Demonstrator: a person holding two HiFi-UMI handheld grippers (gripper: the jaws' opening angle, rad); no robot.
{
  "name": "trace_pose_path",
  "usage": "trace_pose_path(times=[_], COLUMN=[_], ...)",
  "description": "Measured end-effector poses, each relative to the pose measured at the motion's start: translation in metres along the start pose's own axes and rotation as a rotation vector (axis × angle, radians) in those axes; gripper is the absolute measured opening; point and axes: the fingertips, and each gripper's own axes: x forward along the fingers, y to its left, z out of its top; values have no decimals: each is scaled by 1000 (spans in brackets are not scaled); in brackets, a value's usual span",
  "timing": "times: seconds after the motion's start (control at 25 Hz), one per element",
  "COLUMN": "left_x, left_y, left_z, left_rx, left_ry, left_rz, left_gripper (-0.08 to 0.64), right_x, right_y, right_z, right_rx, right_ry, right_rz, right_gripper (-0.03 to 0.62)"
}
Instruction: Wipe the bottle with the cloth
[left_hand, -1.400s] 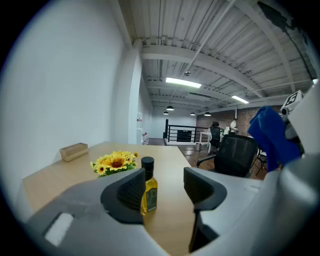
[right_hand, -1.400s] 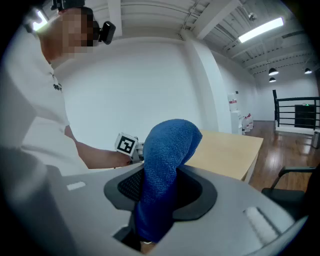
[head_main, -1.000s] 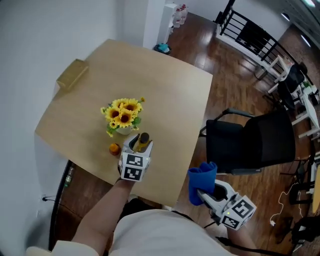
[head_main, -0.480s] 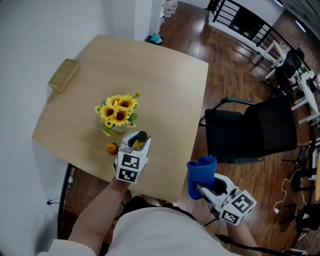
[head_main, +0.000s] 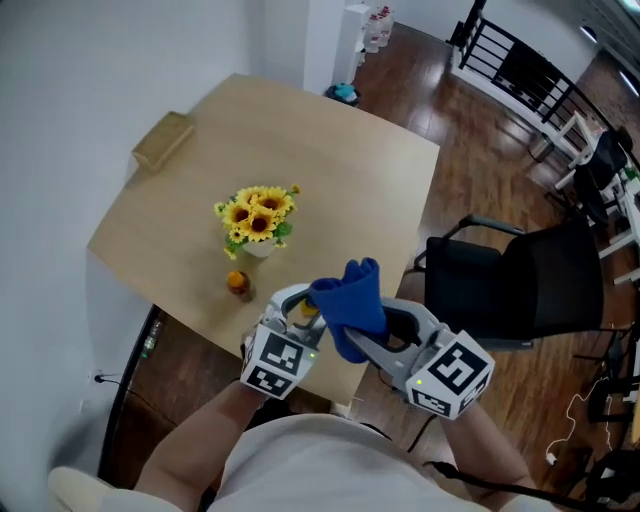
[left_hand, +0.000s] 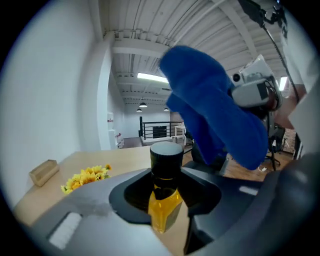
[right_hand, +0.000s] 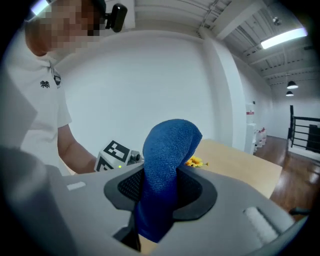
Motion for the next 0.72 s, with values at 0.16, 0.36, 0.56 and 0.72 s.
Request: trace_pose_path(times=[0.16,0.36,0.56,0.72], left_x=[-8,-22,-45,-61], left_y=[-27,-40,-37,-39], left_z=[-3,-2,20,49], left_rx=[16,21,-30,-115], left_ry=[24,32,-17,-73], left_rz=[9,44,57,37], left_gripper=[153,153,153,153], right_x=[22,10,-12,-20], right_y=[18,5,-15,-10], right_z=[-1,-10,-3,4], right_rx=[-102,-61,-6,38], right_ry=[88,92,-8,-98], right_rz=[86,104,86,132], right_gripper=[152,152,152,151])
